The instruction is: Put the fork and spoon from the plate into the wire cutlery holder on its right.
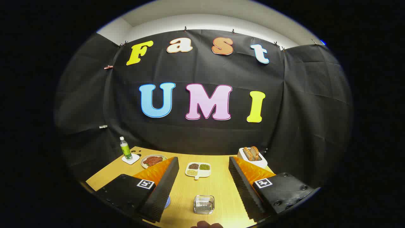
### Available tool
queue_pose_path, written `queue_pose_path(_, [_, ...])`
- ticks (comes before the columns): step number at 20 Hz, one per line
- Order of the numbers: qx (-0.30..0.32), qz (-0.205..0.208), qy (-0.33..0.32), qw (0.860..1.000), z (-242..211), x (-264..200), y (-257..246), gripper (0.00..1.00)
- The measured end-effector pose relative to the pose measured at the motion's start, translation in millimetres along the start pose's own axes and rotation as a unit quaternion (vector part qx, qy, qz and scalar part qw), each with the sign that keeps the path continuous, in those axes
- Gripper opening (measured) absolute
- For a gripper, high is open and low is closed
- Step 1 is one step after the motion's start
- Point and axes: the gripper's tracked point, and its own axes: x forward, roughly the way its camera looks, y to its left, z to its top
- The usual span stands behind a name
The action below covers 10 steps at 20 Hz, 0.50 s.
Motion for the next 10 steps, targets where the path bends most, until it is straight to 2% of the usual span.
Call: queue_pose_path(10, [-0.001, 0.010, 0.011, 1.000, -7.1, 5.1, 2.5, 0.98])
